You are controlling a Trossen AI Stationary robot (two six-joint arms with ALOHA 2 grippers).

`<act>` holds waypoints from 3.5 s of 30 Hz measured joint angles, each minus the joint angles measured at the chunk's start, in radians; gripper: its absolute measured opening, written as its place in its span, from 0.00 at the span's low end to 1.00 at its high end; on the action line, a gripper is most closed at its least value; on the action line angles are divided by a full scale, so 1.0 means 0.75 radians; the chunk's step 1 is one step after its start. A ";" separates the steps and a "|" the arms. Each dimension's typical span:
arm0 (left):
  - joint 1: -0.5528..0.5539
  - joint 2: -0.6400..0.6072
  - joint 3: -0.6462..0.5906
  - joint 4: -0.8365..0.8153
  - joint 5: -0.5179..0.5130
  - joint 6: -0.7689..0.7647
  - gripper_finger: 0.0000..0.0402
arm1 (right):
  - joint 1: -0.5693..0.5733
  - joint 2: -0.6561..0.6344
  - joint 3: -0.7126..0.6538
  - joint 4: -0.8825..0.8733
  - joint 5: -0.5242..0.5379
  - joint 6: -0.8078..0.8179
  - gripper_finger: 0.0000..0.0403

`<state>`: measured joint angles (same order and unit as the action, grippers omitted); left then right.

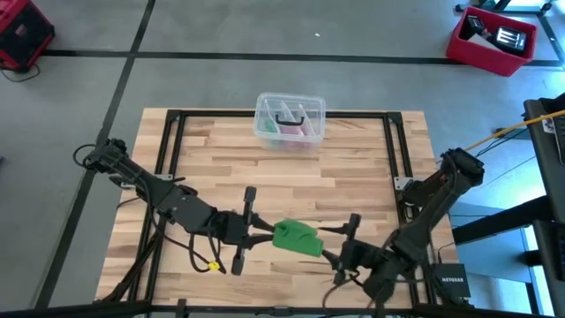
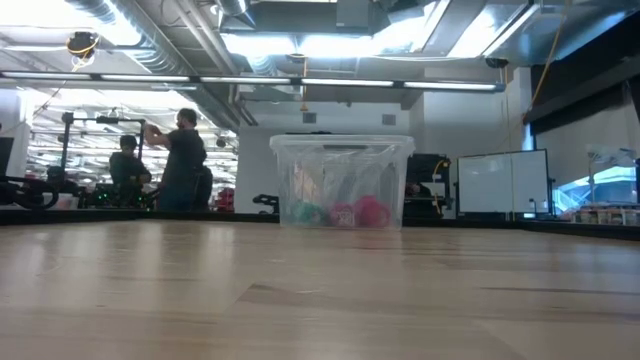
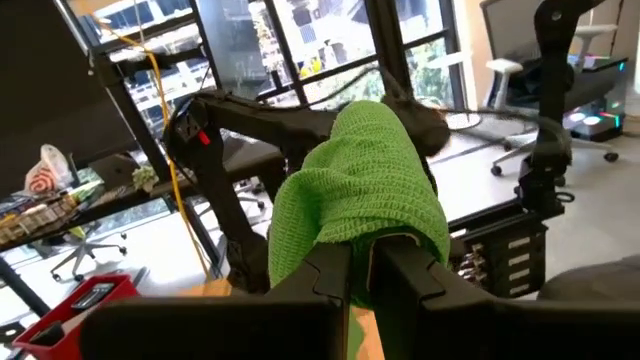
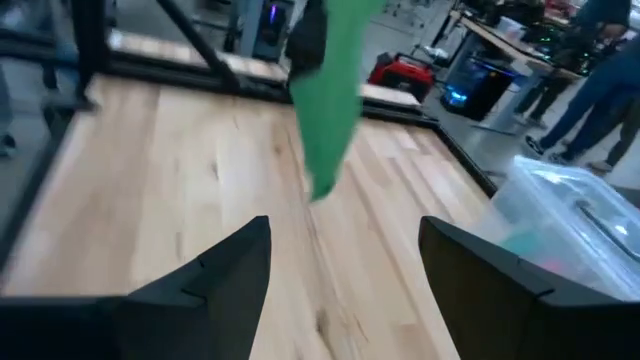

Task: Roll bandage
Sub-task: Roll the green bandage

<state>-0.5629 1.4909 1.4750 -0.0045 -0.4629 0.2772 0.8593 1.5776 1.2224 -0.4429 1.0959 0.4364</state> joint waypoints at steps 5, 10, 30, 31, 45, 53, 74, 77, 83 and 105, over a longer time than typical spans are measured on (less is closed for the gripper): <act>0.001 0.001 0.000 -0.018 0.000 0.004 0.04 | -0.086 -0.054 -0.266 0.275 -0.108 0.006 0.64; 0.001 0.001 0.000 -0.005 0.000 0.030 0.04 | -0.130 -0.124 -0.612 0.867 -0.202 -0.044 0.64; 0.002 0.001 0.000 -0.007 0.000 -0.013 0.04 | -0.149 -0.148 -0.443 1.338 -0.327 -0.693 0.64; 0.002 0.001 0.000 -0.007 0.000 -0.022 0.04 | -0.160 -0.136 -0.420 1.324 -0.327 -0.693 0.64; 0.010 0.001 0.000 -0.040 -0.153 -0.142 0.04 | -0.336 -0.100 -0.374 1.229 -0.452 -0.694 0.57; 0.010 0.001 0.000 -0.092 -0.188 -0.156 0.04 | -0.364 -0.100 -0.374 1.166 -0.445 -0.704 0.24; -0.206 -0.016 0.000 0.158 -0.040 0.197 0.04 | -0.338 -0.160 -0.435 0.925 -0.325 -0.584 0.01; -0.168 -0.016 -0.001 0.127 -0.164 0.186 0.04 | -0.333 -0.160 -0.435 0.998 -0.335 -0.591 0.01; -0.067 -0.017 0.000 -0.015 -0.223 0.048 0.04 | -0.338 -0.160 -0.435 1.073 -0.367 -0.551 0.07; -0.033 -0.016 0.000 0.034 -0.226 -0.009 0.04 | -0.228 -0.263 -0.435 0.964 -0.407 -0.494 0.61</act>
<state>-0.5873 1.4788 1.4750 0.0211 -0.6326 0.2702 0.6881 1.3801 0.8963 0.2803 0.7909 0.0662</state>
